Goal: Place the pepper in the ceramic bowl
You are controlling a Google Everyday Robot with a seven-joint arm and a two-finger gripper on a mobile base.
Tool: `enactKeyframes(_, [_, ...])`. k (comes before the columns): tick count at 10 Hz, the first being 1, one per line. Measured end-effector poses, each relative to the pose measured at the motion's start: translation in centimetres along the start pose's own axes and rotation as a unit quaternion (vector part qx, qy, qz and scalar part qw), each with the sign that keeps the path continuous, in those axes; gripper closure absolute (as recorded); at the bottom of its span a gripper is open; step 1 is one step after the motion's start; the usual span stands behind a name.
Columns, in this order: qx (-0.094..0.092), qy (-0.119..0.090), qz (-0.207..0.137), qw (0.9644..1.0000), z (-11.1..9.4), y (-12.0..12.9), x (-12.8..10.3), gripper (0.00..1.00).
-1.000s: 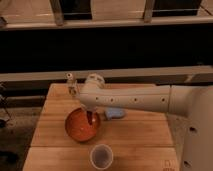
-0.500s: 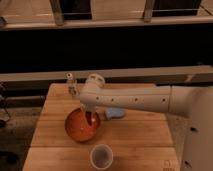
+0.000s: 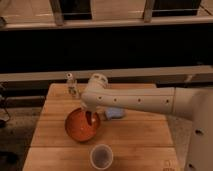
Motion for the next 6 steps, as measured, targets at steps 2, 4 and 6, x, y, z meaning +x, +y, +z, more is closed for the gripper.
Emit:
enactKeyframes(2, [0.004, 0.004, 0.0, 1.0, -0.29, 0.12, 0.06, 0.2])
enactKeyframes(4, [0.012, 0.01, 0.006, 0.9999, -0.76, 0.55, 0.29, 0.2])
enactKeyframes(6, [0.011, 0.008, 0.002, 0.9999, -0.79, 0.65, 0.38, 0.3])
